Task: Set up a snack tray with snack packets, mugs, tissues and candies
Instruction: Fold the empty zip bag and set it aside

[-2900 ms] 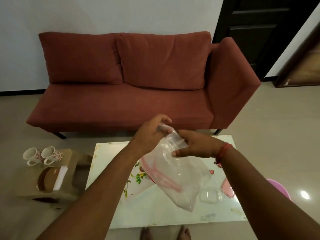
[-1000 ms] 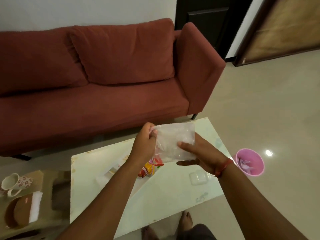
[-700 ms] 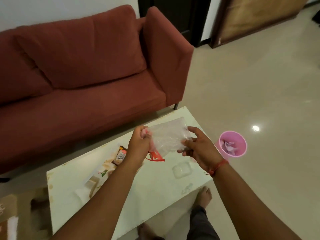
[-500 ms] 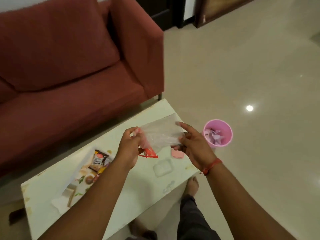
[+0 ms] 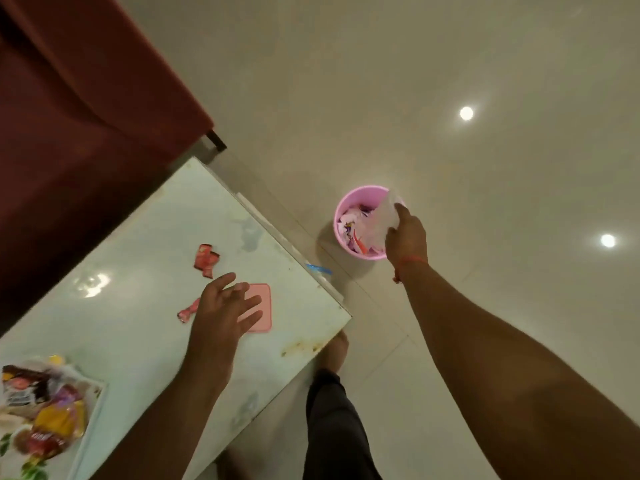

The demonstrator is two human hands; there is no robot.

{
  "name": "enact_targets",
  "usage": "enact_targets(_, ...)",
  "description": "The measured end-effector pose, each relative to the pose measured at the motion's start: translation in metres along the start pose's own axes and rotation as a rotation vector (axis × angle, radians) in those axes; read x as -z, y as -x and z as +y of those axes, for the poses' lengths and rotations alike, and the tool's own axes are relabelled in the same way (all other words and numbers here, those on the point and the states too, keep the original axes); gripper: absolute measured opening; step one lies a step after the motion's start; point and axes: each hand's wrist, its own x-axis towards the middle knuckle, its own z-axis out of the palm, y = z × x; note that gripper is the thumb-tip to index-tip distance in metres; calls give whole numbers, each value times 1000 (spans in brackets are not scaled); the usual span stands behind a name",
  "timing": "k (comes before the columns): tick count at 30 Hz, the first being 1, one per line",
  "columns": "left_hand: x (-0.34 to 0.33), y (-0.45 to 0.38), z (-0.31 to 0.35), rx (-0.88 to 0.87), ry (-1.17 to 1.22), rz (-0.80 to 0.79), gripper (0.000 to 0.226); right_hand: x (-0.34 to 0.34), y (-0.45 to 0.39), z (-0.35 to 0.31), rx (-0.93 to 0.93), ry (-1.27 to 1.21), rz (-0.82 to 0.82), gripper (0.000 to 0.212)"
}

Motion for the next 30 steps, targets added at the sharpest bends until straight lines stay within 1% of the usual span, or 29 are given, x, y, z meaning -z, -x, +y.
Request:
enact_targets(3,-6,-19,-21,-6,-20,44,26,-38,-39,21,-13,52,-72,48)
enact_targets(4,-6,-25,-28,-7,-14,54,27,-52,-52,27,15,89,-93,51)
enact_targets(7,0,-42,-49,-11,-20,100,27,-96,-87,46,95,293,-162,77)
enact_targets(9,7,-51,-60,-15,-22,122,25,-123,-106,60,99,427,-274,85)
enact_targets(11,14,-59,-70,-15,-19,134,24,-138,-115,61,59,494,-388,83)
enact_targets(13,20,-64,-76,-12,-32,150,23,-144,-122,57,29,503,-415,76)
enact_targets(15,28,-63,-81,-7,-46,156,23,-146,-119,53,50,528,-422,72)
enact_targets(18,40,-54,-83,10,-44,164,26,-133,-97,40,96,568,-404,71)
enact_targets(21,58,-38,-77,14,-30,180,25,-106,-63,19,158,631,-377,66)
enact_targets(24,82,-17,-72,7,-17,147,23,-91,-20,0,169,619,-347,64)
enact_targets(26,114,-3,-77,1,-18,111,27,-93,19,-21,206,599,-352,59)
enact_targets(28,155,4,-87,-8,-53,82,38,-102,64,-50,289,638,-350,56)
enact_targets(30,205,13,-98,-46,-194,85,35,-116,121,-84,389,688,-369,59)
